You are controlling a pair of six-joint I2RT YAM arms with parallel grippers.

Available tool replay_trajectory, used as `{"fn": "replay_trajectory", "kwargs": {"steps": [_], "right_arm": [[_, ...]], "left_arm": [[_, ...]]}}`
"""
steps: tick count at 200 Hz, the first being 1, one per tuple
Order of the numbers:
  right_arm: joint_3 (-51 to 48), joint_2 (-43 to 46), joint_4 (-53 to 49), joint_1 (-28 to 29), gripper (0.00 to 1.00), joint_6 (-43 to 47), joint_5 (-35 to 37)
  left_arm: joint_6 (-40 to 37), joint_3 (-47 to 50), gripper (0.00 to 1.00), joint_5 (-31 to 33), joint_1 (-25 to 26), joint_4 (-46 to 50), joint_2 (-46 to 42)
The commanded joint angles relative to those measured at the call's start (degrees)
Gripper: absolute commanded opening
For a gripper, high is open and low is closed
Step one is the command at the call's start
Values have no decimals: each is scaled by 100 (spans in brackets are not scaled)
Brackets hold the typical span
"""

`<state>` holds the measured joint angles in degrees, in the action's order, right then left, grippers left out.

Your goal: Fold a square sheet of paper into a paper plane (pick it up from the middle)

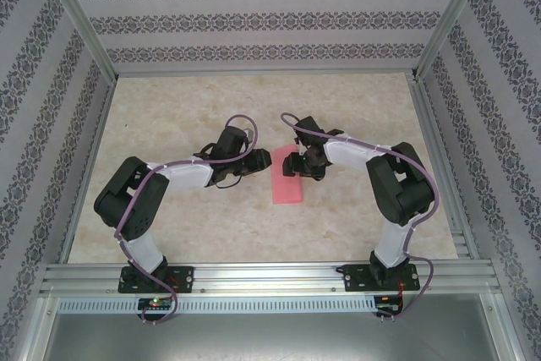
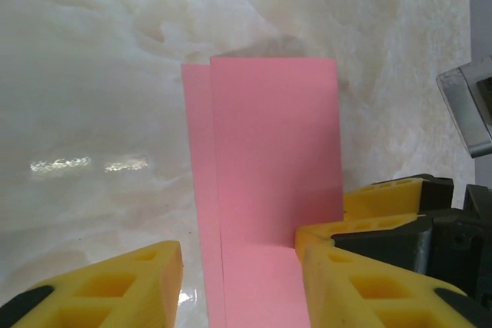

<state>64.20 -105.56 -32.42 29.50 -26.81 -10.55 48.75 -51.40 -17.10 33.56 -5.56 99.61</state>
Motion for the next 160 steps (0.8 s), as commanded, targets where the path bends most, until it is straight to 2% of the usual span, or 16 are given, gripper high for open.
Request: {"fn": "replay_trajectory", "kwargs": {"steps": [1, 79, 160], "right_arm": [[35, -405, -59, 212, 63, 123, 38], [163, -823, -269, 451, 69, 27, 627], [163, -1032, -263, 410, 72, -360, 653]], "left_arm": [[125, -54, 44, 199, 63, 119, 64], [139, -150, 30, 180, 25, 168, 185], [117, -293, 18, -124, 19, 54, 409]]}}
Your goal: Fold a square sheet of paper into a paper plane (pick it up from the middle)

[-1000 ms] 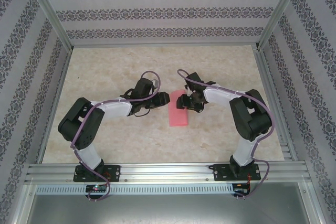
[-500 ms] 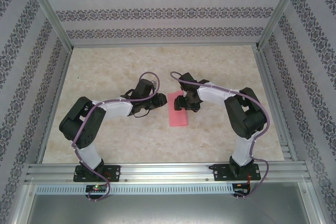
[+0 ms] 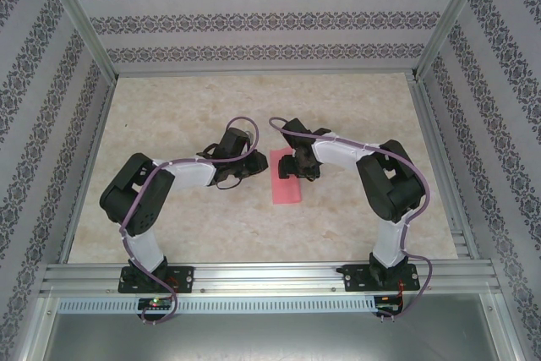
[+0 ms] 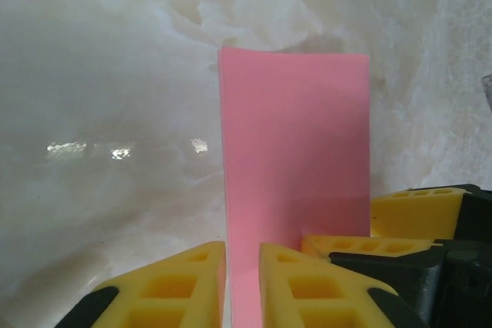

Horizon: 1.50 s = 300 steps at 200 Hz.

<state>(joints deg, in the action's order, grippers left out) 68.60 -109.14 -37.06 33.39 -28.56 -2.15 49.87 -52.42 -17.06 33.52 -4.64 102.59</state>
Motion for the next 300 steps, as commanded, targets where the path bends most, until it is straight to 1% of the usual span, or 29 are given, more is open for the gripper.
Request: {"fn": "replay_trajectory", "kwargs": {"steps": [1, 60, 95, 127, 169, 232, 300], "right_arm": [[-277, -676, 200, 24, 72, -185, -192], [-298, -730, 190, 35, 73, -85, -203], [-321, -782, 192, 45, 72, -16, -205], [-317, -802, 147, 41, 70, 128, -173], [-286, -856, 155, 53, 70, 188, -179], [-252, -936, 174, 53, 71, 100, -215], [-251, -1010, 206, 50, 71, 236, -242]], "left_arm": [[6, -190, 18, -134, 23, -41, 112], [-45, -316, 12, -330, 23, -89, 264], [-99, -418, 10, -388, 23, -62, 365], [-177, -471, 10, -195, 23, 95, 324], [-197, -536, 9, -349, 23, 76, 404], [-129, -526, 8, -238, 28, 100, 439], [-131, -595, 6, -419, 31, 50, 540]]}}
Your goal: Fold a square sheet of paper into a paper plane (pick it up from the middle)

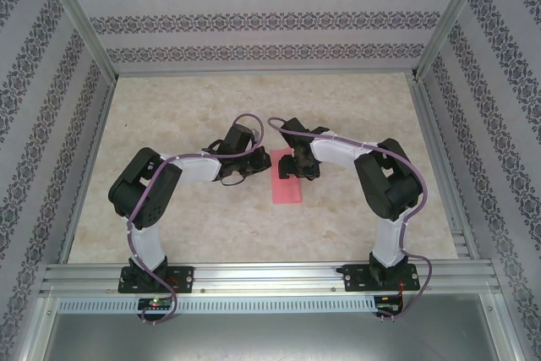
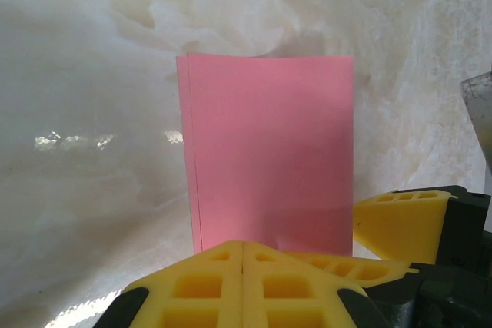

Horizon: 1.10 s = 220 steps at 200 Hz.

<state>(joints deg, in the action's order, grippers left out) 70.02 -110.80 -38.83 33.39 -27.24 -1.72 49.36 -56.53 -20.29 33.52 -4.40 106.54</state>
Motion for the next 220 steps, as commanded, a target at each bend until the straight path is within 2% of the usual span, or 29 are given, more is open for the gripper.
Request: {"fn": "replay_trajectory", "kwargs": {"steps": [1, 220], "right_arm": [[-393, -845, 384, 52, 71, 110, -285], [-390, -1082, 454, 43, 73, 237, -371]], "left_arm": [[-83, -183, 6, -101, 32, 27, 146], [-110, -443, 2, -591, 48, -10, 558]]}}
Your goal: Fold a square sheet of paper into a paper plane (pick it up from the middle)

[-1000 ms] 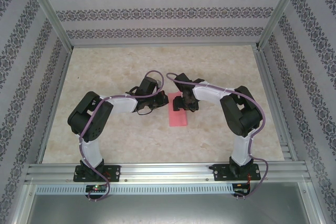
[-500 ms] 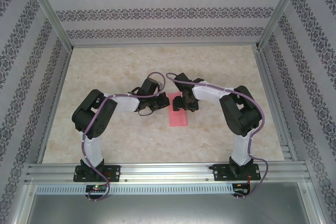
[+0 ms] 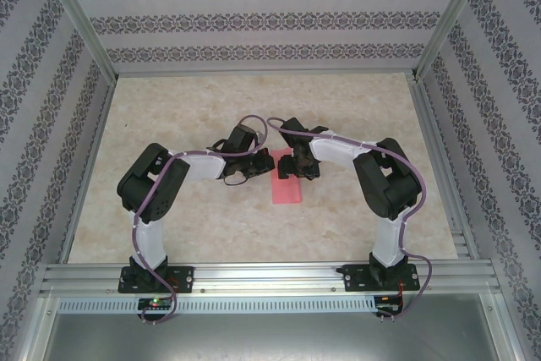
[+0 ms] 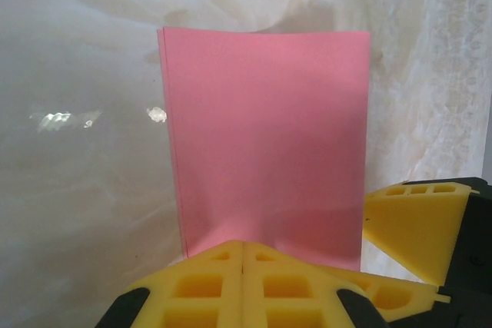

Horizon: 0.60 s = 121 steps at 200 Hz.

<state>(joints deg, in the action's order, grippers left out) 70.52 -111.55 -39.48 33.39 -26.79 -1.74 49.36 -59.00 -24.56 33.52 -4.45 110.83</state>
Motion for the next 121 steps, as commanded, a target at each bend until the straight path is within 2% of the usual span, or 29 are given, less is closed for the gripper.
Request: {"fn": "replay_trajectory", "kwargs": {"steps": [1, 60, 121], "right_arm": [[-442, -1009, 520, 44, 73, 187, -366], [-443, -1027, 521, 48, 73, 185, -360], [-487, -826, 495, 4, 72, 166, -381]], "left_arm": [[-111, -193, 2, -164, 45, -5, 135], [-165, -319, 1, -92, 65, 382, 246], [-308, -404, 0, 308, 73, 1092, 299]]}}
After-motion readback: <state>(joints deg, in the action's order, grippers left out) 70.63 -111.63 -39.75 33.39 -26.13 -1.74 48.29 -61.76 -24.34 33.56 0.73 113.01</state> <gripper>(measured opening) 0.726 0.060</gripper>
